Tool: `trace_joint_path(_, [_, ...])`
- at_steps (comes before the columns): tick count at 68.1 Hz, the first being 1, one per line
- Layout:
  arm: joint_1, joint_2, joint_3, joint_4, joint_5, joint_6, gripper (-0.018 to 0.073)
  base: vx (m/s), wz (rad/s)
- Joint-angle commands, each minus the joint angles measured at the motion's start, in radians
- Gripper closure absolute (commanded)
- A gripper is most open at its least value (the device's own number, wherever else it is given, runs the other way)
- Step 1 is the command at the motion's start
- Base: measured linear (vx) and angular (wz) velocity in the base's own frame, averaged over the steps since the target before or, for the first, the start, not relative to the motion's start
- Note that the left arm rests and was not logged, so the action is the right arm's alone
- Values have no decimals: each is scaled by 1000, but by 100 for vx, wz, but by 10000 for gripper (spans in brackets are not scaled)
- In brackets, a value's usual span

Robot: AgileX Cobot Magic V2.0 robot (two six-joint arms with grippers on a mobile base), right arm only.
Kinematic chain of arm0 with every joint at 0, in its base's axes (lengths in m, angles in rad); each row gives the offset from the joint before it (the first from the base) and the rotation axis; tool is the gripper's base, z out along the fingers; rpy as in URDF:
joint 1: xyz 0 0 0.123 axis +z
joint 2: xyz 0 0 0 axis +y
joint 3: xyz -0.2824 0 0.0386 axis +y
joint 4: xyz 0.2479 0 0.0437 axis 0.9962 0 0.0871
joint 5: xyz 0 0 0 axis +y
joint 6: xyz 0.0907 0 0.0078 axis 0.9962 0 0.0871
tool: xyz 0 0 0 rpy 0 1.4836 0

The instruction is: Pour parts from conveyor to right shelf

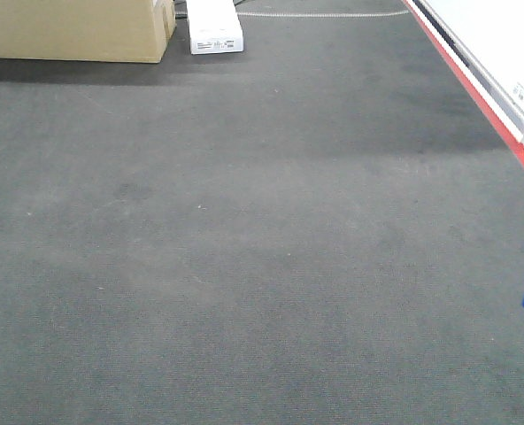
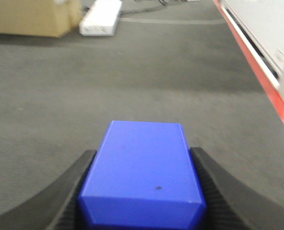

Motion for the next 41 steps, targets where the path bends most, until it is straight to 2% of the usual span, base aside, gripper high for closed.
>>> trace_joint_path(1, [-1, 26, -28, -137, -65, 150, 564, 0, 0])
trace_joint_path(7, [-1, 28, -28, -227, -52, 271, 564, 0, 0])
trace_joint_path(12, [-1, 28, -28, -284, -47, 327, 564, 0, 0])
trace_joint_path(20, [-1, 28, -28, -317, -49, 330, 561, 0, 0])
trace_joint_path(41, [-1, 28, -28, -313, -26, 330, 562, 0, 0])
